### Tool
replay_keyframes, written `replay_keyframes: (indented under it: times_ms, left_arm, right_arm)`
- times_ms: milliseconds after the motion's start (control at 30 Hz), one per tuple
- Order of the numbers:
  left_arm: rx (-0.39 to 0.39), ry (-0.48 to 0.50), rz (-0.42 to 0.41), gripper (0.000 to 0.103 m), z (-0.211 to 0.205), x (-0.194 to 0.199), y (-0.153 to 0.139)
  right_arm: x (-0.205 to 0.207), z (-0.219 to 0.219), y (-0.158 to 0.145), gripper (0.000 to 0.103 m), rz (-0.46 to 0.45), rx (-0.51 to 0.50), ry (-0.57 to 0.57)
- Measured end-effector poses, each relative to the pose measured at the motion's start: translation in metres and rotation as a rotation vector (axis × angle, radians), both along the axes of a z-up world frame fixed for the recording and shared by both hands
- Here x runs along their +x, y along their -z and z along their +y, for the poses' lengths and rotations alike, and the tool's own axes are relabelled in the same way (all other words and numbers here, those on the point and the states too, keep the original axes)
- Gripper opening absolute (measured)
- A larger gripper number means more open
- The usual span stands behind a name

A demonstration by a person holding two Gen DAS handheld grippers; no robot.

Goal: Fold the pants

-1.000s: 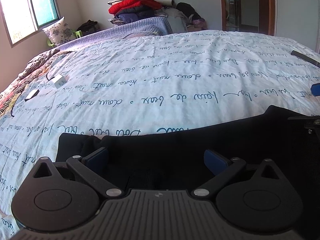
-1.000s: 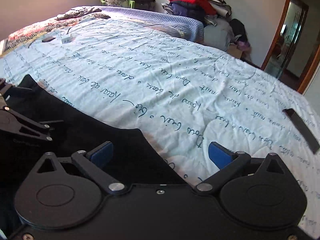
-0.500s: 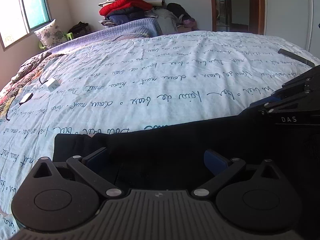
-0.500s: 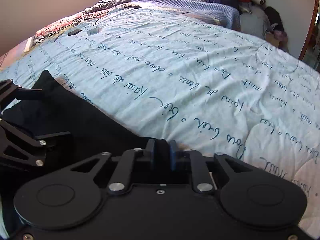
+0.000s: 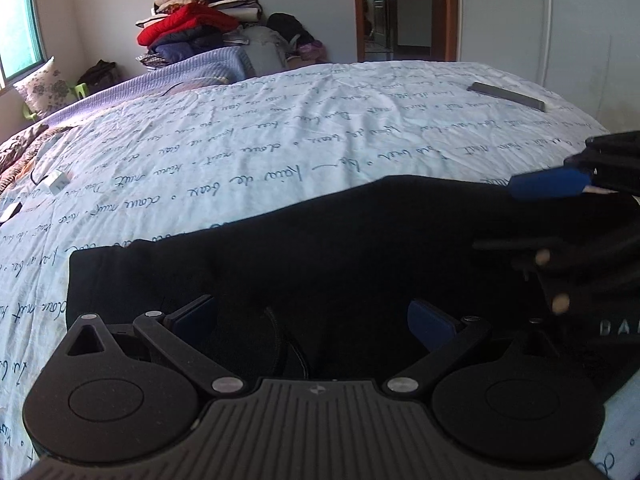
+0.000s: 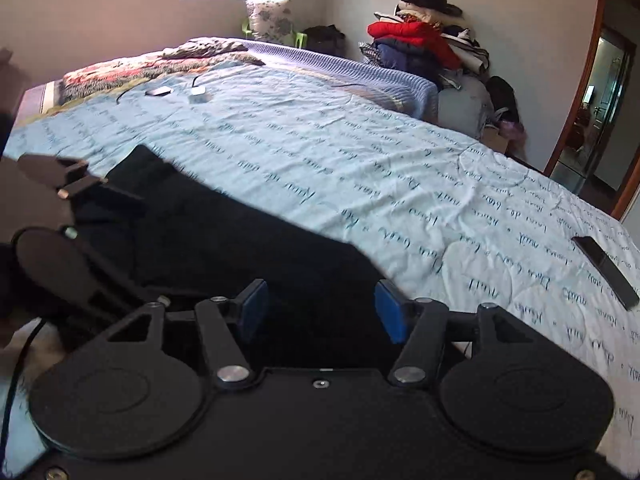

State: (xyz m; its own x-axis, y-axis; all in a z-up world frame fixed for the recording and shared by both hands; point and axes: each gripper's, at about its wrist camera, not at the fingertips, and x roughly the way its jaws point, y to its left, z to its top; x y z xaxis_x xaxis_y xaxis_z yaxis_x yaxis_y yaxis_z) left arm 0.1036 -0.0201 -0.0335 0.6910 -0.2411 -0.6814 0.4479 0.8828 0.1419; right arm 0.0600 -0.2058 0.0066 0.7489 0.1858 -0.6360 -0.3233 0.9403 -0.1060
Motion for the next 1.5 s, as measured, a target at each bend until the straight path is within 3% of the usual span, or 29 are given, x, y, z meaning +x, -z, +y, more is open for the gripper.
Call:
replay_keyframes:
  times_ms: [133,200,300,400,467,600,767,867,933,1033,1133,1233,1333,1400,1500]
  left_arm:
    - [0.16,-0.003,-0.145,0.103,-0.005,-0.027,0.017]
    - [0.205,-0.008,-0.188,0.103,-0.001,-0.035,0.017]
    - [0.183,-0.003,-0.18,0.102,0.011,-0.042,0.003]
    - [0.125,0.066,-0.127,0.102,0.012,-0.048,0.0]
    - [0.158,0.083,-0.106,0.102,0.006,-0.052,0.011]
    - [0.199,0.089,-0.17,0.101,0.001,-0.068,0.011]
    - [0.056,0.102,-0.098,0.102,-0.003,-0.064,-0.003]
    - [0.041,0.102,-0.019,0.102,-0.014,-0.058,0.007]
    - [0.057,0.097,-0.005,0.101,-0.02,-0.061,0.014]
    - [0.015,0.111,-0.003,0.102,-0.026,-0.064,0.007]
    - [-0.055,0.117,0.025,0.102,-0.037,-0.06,-0.003]
    - [-0.107,0.124,0.035,0.102,-0.055,-0.054,-0.007]
    - [-0.098,0.103,0.059,0.102,-0.077,-0.047,0.002]
    - [-0.073,0.088,0.064,0.102,-0.087,-0.047,0.014]
    - [-0.046,0.071,0.024,0.103,-0.093,-0.053,0.025]
  right_arm:
    - [-0.028,0.016,0.029,0.061,0.08,-0.099,-0.057]
    - [-0.046,0.023,0.03,0.063,0.017,-0.184,-0.045]
    - [-0.058,0.012,0.017,0.063,-0.006,-0.1,0.018]
    - [-0.062,0.0,0.021,0.068,0.014,-0.046,0.058]
    - [-0.064,0.001,0.034,0.067,0.059,-0.075,0.035]
    - [-0.082,-0.008,0.026,0.067,0.044,-0.062,0.029]
    - [-0.1,-0.031,0.017,0.067,-0.043,-0.002,0.137]
    - [-0.095,-0.04,0.025,0.068,-0.048,0.012,0.207]
    - [-0.094,-0.035,0.038,0.069,0.02,-0.033,0.173]
    - [-0.108,-0.029,0.039,0.069,-0.015,-0.096,0.114]
    - [-0.111,-0.047,0.028,0.069,-0.026,0.016,0.157]
    - [-0.113,-0.059,0.023,0.069,-0.071,0.036,0.222]
    - [-0.11,-0.062,0.032,0.074,-0.071,-0.058,0.314]
    - [-0.109,-0.065,0.043,0.084,-0.05,-0.107,0.366]
    - [-0.116,-0.073,0.047,0.086,-0.045,-0.014,0.412]
